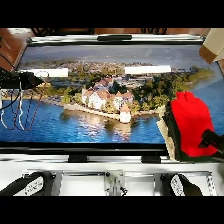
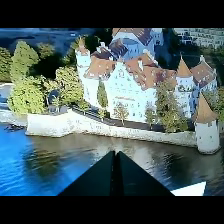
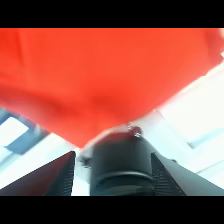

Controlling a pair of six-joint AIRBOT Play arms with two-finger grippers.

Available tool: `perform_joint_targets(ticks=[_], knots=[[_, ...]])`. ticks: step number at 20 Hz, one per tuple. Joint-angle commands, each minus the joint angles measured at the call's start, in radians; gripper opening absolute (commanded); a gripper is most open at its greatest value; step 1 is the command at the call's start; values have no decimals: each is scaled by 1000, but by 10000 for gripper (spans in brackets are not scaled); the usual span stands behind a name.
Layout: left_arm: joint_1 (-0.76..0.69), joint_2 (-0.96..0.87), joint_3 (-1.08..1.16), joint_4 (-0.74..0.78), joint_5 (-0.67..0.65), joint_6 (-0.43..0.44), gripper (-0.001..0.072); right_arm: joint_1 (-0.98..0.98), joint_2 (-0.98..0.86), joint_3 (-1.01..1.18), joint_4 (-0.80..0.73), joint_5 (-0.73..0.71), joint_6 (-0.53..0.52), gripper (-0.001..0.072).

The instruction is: Fold the shirts.

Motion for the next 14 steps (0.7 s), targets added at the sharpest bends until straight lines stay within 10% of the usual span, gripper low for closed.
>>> perform_joint_targets(ticks=[1, 5, 9, 11, 12, 13, 14], knots=[[0, 0, 0, 1, -1, 0, 41, -2, 31, -43, -127, 47, -27, 588], [-22, -5, 20, 75, 7, 40, 36, -1, 30, 258, -69, -186, -87, 587], [-232, -89, 156, 682, -99, -168, 37, 107, 30, 492, 236, -591, -23, 545], [-309, -140, 174, 751, -149, -193, 48, 321, 3, 495, 229, -604, 16, 511], [-336, -164, 174, 729, -179, -218, 209, 442, -40, 494, 179, -530, 32, 414], [-356, -187, 173, 708, -216, -279, 535, 575, -106, 494, 114, -430, 53, 402], [-371, -209, 172, 685, -261, -343, 709, 684, -174, 494, 70, -359, 69, 480]])
